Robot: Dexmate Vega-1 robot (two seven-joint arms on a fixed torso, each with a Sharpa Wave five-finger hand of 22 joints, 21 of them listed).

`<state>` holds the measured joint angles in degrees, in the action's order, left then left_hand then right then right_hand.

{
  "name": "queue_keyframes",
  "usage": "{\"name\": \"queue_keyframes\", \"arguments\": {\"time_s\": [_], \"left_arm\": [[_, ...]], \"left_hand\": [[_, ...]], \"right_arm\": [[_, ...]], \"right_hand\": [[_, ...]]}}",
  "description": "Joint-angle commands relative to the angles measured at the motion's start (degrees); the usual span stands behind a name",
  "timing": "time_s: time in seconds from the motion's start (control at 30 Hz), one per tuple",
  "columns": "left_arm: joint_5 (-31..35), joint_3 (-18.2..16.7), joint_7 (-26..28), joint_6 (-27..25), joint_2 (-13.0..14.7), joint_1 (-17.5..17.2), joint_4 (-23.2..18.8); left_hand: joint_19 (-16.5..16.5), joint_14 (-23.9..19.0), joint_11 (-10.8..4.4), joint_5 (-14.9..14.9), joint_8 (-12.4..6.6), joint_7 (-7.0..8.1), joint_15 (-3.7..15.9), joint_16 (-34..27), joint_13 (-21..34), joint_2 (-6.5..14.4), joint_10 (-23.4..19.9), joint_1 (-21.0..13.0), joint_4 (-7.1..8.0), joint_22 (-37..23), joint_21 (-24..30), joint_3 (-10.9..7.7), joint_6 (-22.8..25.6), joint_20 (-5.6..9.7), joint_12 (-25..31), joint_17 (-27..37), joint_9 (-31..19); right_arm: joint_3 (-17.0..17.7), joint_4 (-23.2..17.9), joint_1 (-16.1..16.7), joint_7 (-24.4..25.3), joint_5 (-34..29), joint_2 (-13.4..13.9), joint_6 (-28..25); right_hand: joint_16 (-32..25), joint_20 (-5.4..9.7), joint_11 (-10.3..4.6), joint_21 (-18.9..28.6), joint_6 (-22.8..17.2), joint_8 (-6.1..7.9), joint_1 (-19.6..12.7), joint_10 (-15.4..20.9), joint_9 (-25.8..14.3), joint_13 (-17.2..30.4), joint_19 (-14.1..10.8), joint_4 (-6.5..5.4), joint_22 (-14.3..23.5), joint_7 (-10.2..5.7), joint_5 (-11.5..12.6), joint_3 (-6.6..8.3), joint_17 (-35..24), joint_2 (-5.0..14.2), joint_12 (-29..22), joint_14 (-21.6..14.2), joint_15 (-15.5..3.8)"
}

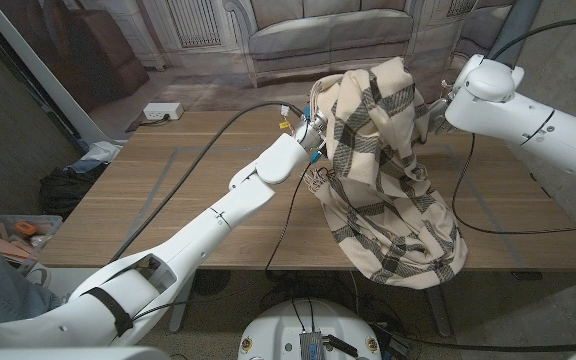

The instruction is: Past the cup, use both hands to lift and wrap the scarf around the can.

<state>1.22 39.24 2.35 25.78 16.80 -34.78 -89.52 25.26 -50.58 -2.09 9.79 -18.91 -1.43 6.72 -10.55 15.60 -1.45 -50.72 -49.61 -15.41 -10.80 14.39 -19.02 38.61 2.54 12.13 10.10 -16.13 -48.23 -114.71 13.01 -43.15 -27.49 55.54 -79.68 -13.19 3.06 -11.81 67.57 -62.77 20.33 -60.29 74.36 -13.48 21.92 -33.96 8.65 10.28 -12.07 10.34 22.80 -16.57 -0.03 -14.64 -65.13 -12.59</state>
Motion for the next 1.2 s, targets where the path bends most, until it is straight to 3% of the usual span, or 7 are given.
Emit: {"name": "queue_keyframes", "arguments": {"time_s": [0.03, 0.23, 0.43, 0.63, 0.83, 1.03, 1.2], "left_arm": [[1.45, -1.07, 3.66, 0.47, -3.61, 1.65, 4.51], [4.39, -1.20, 7.55, 0.84, -5.87, 2.55, 7.18], [5.33, -1.54, 9.41, 0.70, -7.28, 3.32, 8.28], [6.46, -2.14, 12.02, -0.19, -8.75, 3.56, 8.66], [7.76, -2.11, 13.64, -2.08, -10.15, 4.44, 9.58], [7.68, -1.69, 13.20, -3.28, -10.67, 4.47, 10.63], [8.57, -1.56, 13.84, -4.35, -10.71, 3.97, 10.54]], "left_hand": [[-0.03, -0.55, -7.50, 0.21, -0.46, 3.19, 3.78, -0.36, 0.25, 9.09, -7.80, -5.38, 11.18, -0.11, -0.03, -11.68, 18.38, 0.86, 0.31, -0.03, -0.35], [-0.05, -0.70, -7.48, 0.21, -0.66, 3.37, 3.82, -0.39, 0.32, 9.04, -7.81, -5.32, 11.20, -0.11, -0.05, -11.78, 18.53, 0.88, 0.30, -0.03, -0.47], [-0.15, -0.79, -7.55, 0.21, -0.65, 3.32, 3.87, -0.38, 0.38, 8.95, -7.80, -5.27, 11.20, -0.11, -0.11, -11.87, 18.38, 0.83, 0.27, -0.04, -0.41], [-0.22, -0.76, -7.77, 0.22, -0.74, 3.48, 3.90, -0.34, 0.44, 8.89, -7.92, -5.16, 11.24, -0.11, -0.15, -11.96, 18.41, 0.84, 0.29, -0.03, -0.39], [-0.36, -0.72, -7.94, 0.23, -0.75, 3.56, 3.90, -0.31, 0.49, 8.86, -7.80, -5.06, 11.30, -0.11, -0.22, -12.06, 18.40, 0.84, 0.20, -0.02, -0.27], [-0.40, -0.74, -8.02, 0.23, -0.78, 3.72, 3.93, -0.30, 0.39, 8.80, -7.86, -4.94, 11.36, -0.12, -0.25, -12.12, 18.44, 0.89, 0.12, -0.01, -0.15], [-0.49, -0.84, -8.03, 0.23, -0.77, 3.80, 4.01, -0.32, 0.31, 8.73, -7.87, -4.88, 11.37, -0.12, -0.29, -12.19, 18.44, 0.84, 0.03, -0.03, -0.02]], "right_arm": [[9.68, -8.03, 10.47, -23.51, -18.30, 1.72, -0.30], [13.91, -11.18, 13.48, -31.60, -21.25, 2.17, -0.30], [15.79, -15.85, 15.58, -33.15, -18.85, 3.57, -0.30], [16.15, -18.23, 15.66, -35.80, -15.66, 4.53, -0.30], [12.35, -20.87, 10.41, -35.80, -6.53, 6.02, -0.30], [10.33, -23.35, 4.11, -35.80, -0.40, 4.93, -0.30], [6.34, -25.75, -3.32, -35.80, 3.52, 5.18, -0.30]], "right_hand": [[-0.57, 7.97, -0.04, 0.04, -0.16, 0.27, 0.60, 0.28, -0.19, 1.91, -0.68, 0.09, 0.10, -0.23, -0.14, 1.41, -0.88, -0.03, -0.89, -1.06, -0.52], [-0.70, 7.94, -0.06, 0.26, -0.07, 0.33, 0.44, 0.40, -0.39, 3.54, -0.68, 0.24, 0.10, -0.17, -0.18, 2.50, -1.74, -0.38, -1.36, -1.25, -0.59], [-0.82, 7.94, 0.08, 0.44, 0.41, 0.55, 0.38, 0.96, -1.14, 5.09, -0.57, 0.18, 0.12, 0.04, -0.21, 2.95, -2.45, -0.45, -2.14, -1.14, -0.64], [-0.96, 7.86, 0.05, 0.50, 0.38, 0.56, 0.25, 1.07, -1.16, 6.09, -0.47, 0.20, 0.09, 0.26, -0.23, 3.18, -2.91, -0.40, -2.56, -1.18, -0.64], [-1.05, 7.81, 0.03, 0.56, 0.60, 0.53, -0.04, 1.00, -1.26, 6.44, -0.66, 0.36, 0.04, 0.59, -0.24, 3.40, -3.05, -0.41, -2.61, -1.45, -0.65], [-1.10, 7.73, 0.09, 0.59, 0.65, 0.57, -0.07, 0.98, -1.41, 6.66, -0.79, 0.36, 0.01, 1.01, -0.27, 3.48, -3.16, -0.45, -2.67, -1.59, -0.64], [-1.16, 7.63, 0.13, 0.70, 0.80, 0.61, -0.24, 0.99, -1.60, 6.85, -1.05, 0.41, 0.01, 1.19, -0.27, 3.56, -3.18, -0.37, -2.77, -1.80, -0.70]]}}
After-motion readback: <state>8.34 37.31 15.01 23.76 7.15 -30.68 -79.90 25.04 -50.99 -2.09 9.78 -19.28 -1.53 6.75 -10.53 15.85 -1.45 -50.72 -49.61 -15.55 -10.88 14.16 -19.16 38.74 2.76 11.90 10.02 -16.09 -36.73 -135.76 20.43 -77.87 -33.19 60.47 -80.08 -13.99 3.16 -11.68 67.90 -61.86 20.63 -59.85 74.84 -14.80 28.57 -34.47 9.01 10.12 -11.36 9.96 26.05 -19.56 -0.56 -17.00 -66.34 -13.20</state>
